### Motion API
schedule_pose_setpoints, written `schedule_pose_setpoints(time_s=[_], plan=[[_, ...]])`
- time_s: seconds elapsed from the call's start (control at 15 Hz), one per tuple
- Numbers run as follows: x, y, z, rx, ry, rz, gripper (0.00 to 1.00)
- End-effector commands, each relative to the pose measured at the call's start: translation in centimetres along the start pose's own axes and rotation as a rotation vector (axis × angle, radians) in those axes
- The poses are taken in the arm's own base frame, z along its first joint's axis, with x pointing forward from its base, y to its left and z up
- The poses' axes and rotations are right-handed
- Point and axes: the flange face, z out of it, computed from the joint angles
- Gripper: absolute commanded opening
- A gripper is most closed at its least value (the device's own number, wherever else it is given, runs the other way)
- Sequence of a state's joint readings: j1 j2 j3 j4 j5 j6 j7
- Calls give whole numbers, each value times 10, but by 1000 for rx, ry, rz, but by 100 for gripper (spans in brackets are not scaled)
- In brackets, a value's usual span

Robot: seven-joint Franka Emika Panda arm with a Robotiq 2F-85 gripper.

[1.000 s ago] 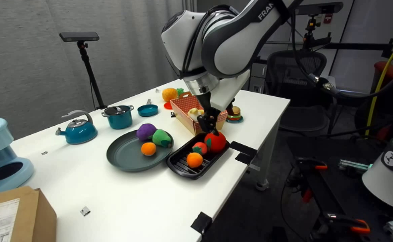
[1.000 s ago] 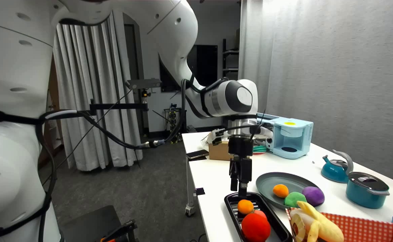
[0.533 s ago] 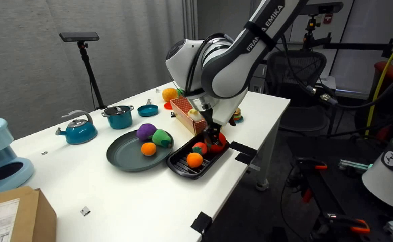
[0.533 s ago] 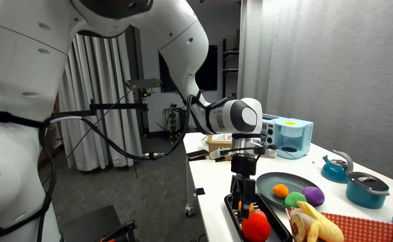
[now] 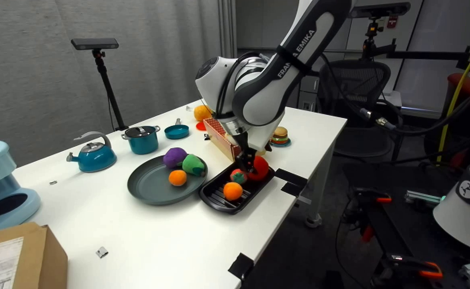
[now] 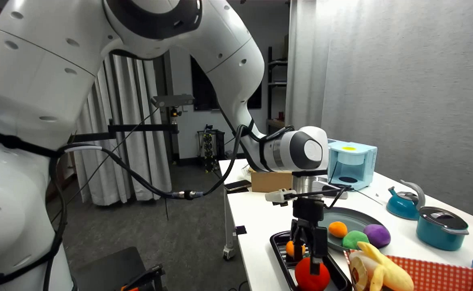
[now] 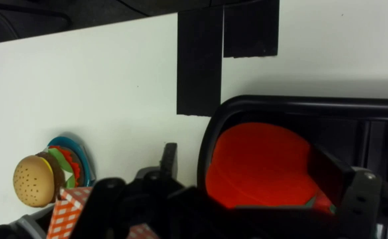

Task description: Put the red plushy in the box

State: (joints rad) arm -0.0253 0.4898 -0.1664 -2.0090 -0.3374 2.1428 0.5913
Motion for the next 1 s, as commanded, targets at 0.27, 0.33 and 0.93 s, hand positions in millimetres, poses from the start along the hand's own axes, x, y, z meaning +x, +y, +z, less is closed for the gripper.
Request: schedule_pose_setpoints(time_s=[0.27, 0.33, 0.93], plan=[[24, -24, 9, 0, 53, -77, 100], [26, -26, 12, 1, 54, -79, 100], [41, -22, 17, -14, 72, -43, 46]])
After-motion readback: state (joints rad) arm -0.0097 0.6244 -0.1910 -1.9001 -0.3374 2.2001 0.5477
